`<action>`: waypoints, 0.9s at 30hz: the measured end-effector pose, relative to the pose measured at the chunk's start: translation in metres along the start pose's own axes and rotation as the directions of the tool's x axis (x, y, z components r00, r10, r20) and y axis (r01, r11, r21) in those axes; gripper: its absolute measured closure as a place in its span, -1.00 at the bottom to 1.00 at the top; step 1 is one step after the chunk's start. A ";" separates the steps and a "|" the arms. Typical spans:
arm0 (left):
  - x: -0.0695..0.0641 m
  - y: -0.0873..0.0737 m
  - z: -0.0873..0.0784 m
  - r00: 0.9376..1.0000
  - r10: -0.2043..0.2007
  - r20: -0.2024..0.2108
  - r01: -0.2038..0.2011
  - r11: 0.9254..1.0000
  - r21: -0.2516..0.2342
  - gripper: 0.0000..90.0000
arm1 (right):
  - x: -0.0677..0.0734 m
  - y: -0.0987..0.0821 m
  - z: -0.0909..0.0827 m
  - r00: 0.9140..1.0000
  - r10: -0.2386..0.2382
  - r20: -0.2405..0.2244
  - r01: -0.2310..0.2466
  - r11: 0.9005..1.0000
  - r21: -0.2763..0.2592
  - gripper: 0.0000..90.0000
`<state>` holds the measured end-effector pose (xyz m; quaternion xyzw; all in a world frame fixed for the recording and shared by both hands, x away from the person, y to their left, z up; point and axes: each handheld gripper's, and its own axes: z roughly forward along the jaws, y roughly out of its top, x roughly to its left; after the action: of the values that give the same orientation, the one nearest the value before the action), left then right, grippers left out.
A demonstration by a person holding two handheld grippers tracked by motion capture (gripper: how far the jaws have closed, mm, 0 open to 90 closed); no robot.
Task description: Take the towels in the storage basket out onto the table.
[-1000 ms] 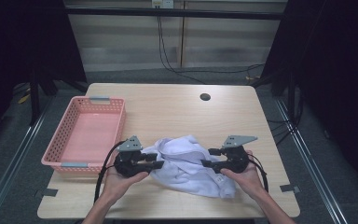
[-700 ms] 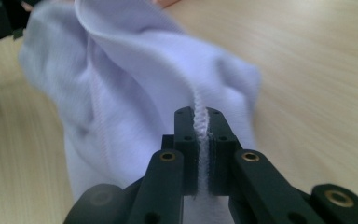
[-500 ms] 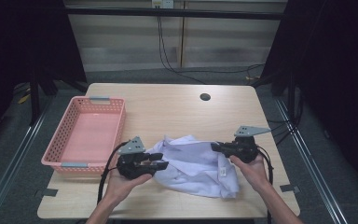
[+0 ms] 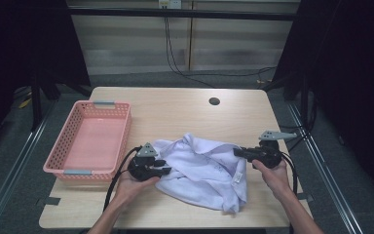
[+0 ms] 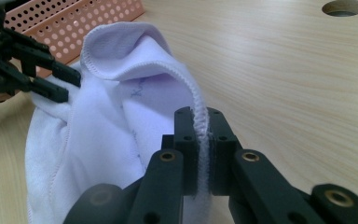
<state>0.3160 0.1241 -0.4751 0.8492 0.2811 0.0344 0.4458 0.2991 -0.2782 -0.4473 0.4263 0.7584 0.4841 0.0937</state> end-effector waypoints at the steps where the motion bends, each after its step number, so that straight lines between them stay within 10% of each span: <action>1: -0.003 0.003 -0.002 1.000 -0.001 0.029 0.002 1.000 -0.018 0.37 | 0.000 0.000 0.001 1.000 0.001 -0.007 -0.001 1.000 -0.002 0.88; 5: -0.021 0.020 -0.005 0.995 0.010 0.099 -0.002 0.997 -0.081 0.20 | 0.001 0.000 0.006 1.000 -0.002 -0.011 0.002 1.000 0.009 0.87; 10: -0.023 0.024 0.031 0.991 -0.016 0.132 0.015 1.000 0.012 0.01 | 0.000 -0.001 0.007 1.000 0.002 -0.001 -0.002 1.000 0.013 0.87; 21: -0.047 0.022 0.071 0.982 0.082 0.169 -0.099 0.991 0.093 -0.06 | -0.002 -0.004 0.011 1.000 -0.002 0.000 0.002 1.000 0.024 0.84; 25: -0.053 0.019 0.070 0.982 0.153 0.114 -0.164 0.981 0.099 0.40 | -0.003 -0.006 0.010 1.000 0.002 0.004 -0.002 0.999 0.032 0.83; 27: -0.049 0.020 0.067 0.980 0.112 0.165 -0.125 0.989 0.073 0.72 | -0.004 -0.006 0.010 1.000 0.004 0.007 -0.005 1.000 0.030 0.83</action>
<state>0.3043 0.0409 -0.4900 0.8823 0.1943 -0.0192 0.4282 0.3042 -0.2756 -0.4581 0.4310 0.7643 0.4714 0.0888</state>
